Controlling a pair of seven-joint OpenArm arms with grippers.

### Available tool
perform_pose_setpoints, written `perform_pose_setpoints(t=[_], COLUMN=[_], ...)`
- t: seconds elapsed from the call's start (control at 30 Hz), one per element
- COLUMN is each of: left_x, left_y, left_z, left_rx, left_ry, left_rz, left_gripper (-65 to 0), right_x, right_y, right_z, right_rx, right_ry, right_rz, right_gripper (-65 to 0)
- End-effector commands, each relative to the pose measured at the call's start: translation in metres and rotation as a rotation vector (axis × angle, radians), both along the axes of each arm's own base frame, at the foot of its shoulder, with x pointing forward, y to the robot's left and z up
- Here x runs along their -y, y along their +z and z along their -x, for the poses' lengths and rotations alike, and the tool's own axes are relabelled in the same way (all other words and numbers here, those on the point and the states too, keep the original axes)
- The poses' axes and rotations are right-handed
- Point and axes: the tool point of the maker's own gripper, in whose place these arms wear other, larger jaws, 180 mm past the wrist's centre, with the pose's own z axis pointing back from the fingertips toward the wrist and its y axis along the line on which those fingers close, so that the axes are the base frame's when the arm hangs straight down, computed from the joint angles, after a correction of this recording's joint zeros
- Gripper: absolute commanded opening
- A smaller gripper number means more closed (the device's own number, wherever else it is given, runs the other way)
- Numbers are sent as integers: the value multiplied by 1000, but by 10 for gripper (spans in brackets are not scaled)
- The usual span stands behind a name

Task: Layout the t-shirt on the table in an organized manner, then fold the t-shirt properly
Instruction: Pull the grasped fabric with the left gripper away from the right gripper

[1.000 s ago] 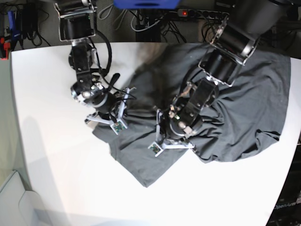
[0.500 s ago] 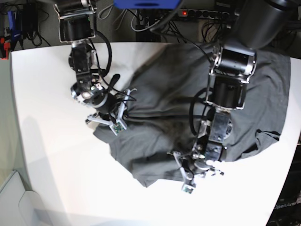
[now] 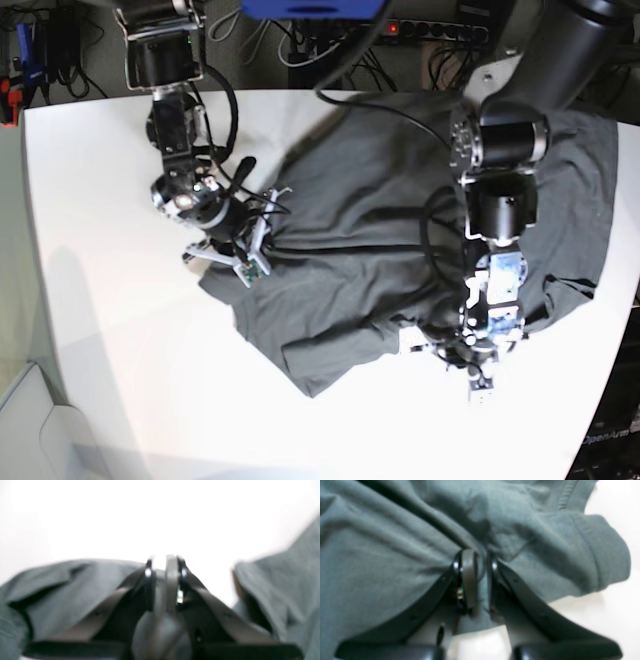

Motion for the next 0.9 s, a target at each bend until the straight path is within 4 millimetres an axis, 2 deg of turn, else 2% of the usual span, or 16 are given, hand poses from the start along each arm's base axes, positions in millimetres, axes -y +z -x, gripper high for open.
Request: perform_pose_setpoints(t=[0.0,0.13,0.2,0.27,0.37,0.43,0.47,0.53,0.6,0.67,0.8,0.87], left_x=[-1,9,34,58,105,140,154,184,207,223,218,214], left_y=[31,30,29,46,77,105,114,118,109,83,28,14], left_z=[-19,-18,-17,-20,-22,-19,-16,-4,5,13,20,20], left_rx=[79,57,39,61,94,129,130,108,81,34,-60,-72], left_ry=[3,-8,-29,-55,-151,-235,-271,-353,-439,-509,-533,-535], left_rz=[-4,13,69,118,134,117,108,49,-56,-154,-209,-213], left_gripper=[-586,-585,-584,-584,-584,-584,-584,-584,-584,-584,-586,-587], right_x=[5,5,5,4,3,3,3,3,3,3,3,3], right_y=[-6,-6,-6,-6,-5,-4,-3,-3,-3,-3,-3,-3], right_z=[5,4,5,4,3,2,1,1,1,1,1,1], right_rx=[-35,-33,-35,-33,-32,-30,-27,-25,-25,-25,-25,-24], right_ry=[7,7,7,7,7,7,7,7,7,7,7,7], right_rz=[46,46,46,43,43,43,43,43,43,43,43,42], right_gripper=[-584,-584,-584,-584,-584,-584,-584,-584,-584,-584,-584,-584])
